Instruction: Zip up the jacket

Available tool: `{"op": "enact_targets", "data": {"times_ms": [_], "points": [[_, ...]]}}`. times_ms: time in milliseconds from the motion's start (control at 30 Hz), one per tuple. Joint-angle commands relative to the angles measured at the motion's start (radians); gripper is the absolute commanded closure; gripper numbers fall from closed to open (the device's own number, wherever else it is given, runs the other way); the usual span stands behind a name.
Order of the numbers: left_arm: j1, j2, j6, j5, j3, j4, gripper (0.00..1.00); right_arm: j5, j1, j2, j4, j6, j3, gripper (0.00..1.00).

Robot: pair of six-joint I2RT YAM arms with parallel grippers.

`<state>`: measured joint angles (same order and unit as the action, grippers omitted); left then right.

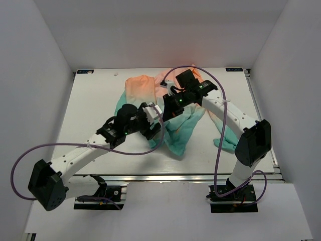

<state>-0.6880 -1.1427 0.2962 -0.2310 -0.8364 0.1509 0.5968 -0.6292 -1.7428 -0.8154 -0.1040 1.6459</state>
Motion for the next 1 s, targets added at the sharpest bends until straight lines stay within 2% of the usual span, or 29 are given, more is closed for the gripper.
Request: {"op": "enact_targets", "data": {"times_ms": [0, 233, 500, 733, 800, 833, 967], "points": [[-0.027, -0.034, 0.043, 0.054, -0.056, 0.018, 0.14, 0.034, 0.005, 0.006, -0.013, -0.014, 0.035, 1.00], [-0.045, -0.057, 0.032, 0.130, -0.055, -0.014, 0.21, 0.029, 0.005, -0.003, 0.007, -0.011, 0.020, 1.00], [-0.051, -0.055, 0.020, 0.150, -0.053, -0.037, 0.40, 0.009, 0.005, -0.014, 0.015, -0.006, 0.014, 1.00], [-0.053, -0.048, 0.018, 0.062, -0.038, -0.050, 0.69, 0.003, 0.005, -0.038, 0.044, -0.028, 0.029, 1.00], [-0.054, -0.049, 0.011, 0.048, -0.040, -0.056, 0.85, -0.020, 0.005, -0.043, 0.042, -0.033, 0.035, 1.00], [-0.053, -0.049, 0.008, 0.045, -0.040, -0.057, 0.99, -0.040, 0.005, -0.041, 0.044, -0.037, 0.038, 1.00], [-0.056, -0.037, -0.003, 0.038, -0.030, -0.048, 1.00, -0.109, 0.005, -0.027, 0.091, -0.051, 0.020, 1.00]]}}
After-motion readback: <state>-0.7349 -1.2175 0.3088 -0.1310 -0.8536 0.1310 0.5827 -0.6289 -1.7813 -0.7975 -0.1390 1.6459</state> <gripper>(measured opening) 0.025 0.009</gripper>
